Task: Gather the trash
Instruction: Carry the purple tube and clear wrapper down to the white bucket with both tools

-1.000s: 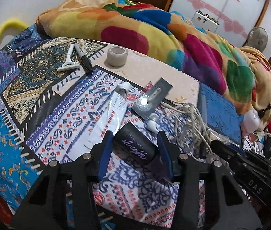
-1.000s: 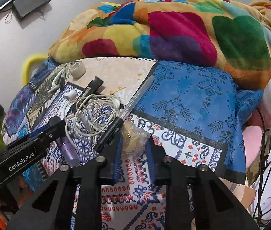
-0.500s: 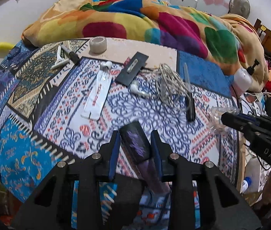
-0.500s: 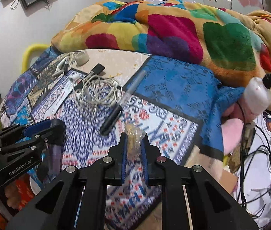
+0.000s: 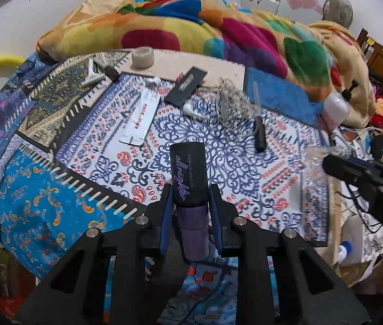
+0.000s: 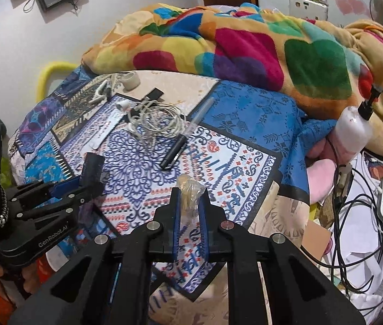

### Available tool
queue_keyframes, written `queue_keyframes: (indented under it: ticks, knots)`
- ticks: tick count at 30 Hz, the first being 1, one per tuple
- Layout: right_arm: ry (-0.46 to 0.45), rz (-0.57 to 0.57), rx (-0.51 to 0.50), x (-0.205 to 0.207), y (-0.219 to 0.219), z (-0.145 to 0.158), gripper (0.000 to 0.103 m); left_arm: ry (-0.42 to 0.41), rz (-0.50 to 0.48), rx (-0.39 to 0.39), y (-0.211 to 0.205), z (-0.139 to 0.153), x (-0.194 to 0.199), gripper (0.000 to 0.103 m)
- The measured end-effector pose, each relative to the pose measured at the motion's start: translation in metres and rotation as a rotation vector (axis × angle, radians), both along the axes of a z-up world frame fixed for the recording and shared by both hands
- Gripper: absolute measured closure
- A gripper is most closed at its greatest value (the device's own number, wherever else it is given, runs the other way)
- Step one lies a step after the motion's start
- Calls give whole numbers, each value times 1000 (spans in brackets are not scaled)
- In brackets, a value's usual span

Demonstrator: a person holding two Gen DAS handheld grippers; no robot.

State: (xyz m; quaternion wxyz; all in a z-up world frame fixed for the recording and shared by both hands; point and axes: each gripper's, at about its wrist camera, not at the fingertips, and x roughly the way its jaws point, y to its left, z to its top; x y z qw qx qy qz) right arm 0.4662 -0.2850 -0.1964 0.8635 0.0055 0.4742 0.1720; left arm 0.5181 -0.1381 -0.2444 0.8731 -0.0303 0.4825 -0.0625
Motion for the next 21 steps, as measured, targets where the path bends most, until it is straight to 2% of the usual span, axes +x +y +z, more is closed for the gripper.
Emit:
queue_keyframes:
  ticks: [9,14,21]
  knots:
    - [-77,36,-3,-25,26,40,92,-110,11,-19,20,61,-42,78]
    - [-136,76,-2,-51,51,69,92,-154,43,-31,44,90,-74,78]
    - [-182,147,17,-81,90,94,92,-206,109,-21,86,118,-123,78]
